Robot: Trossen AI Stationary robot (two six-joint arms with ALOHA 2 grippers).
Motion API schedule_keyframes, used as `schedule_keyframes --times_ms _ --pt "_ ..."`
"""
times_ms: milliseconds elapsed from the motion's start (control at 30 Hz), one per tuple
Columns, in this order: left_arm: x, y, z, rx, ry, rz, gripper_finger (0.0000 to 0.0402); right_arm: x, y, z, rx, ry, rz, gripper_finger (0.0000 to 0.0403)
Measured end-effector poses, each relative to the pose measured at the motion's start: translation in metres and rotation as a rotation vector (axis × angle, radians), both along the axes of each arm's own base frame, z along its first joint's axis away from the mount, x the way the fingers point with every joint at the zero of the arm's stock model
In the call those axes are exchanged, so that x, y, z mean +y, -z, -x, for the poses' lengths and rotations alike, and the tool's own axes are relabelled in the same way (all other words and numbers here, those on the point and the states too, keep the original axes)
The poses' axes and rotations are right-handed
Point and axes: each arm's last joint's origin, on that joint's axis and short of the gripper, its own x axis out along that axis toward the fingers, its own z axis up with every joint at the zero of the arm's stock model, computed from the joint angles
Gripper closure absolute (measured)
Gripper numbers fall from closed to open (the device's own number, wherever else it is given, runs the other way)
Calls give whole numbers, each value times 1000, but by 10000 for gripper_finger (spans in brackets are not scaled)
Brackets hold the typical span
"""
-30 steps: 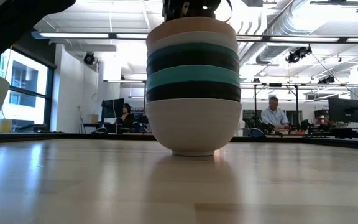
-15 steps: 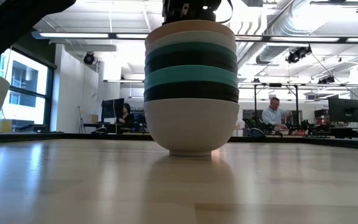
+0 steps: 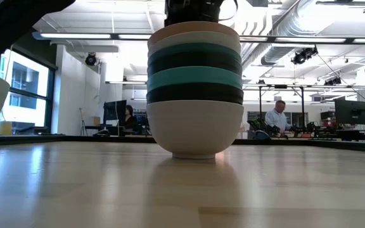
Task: Nest bowls inside each other
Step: Stack the white bowl on top of the brown bowl
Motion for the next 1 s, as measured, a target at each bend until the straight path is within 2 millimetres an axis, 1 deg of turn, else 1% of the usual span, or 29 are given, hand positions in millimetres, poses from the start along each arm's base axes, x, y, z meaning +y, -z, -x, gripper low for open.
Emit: schedule_keyframes --times_ms 133,267,333,400,567,733,867,1000 --pt "-2 -9 4 -25 11 -21 224 0 0 0 4 0 1 238" --pt "-3 -24 13 -51 6 -54 199 0 1 0 12 2 -3 238" --pt "-5 -38 21 -85 4 -64 193 0 4 1 36 13 -34 238" --pt "-8 -56 33 -132 4 -76 191 0 8 2 84 34 -85 238" --pt "-22 -102 68 -250 12 -119 190 0 27 3 283 112 -252 238" --pt "-47 -140 103 -364 48 -174 190 7 41 -7 473 64 -434 238" --pt "-63 -160 126 -429 54 -210 190 15 61 -18 620 -14 -559 238" --pt "-72 -173 143 -469 36 -246 190 24 93 -25 796 -40 -660 238"
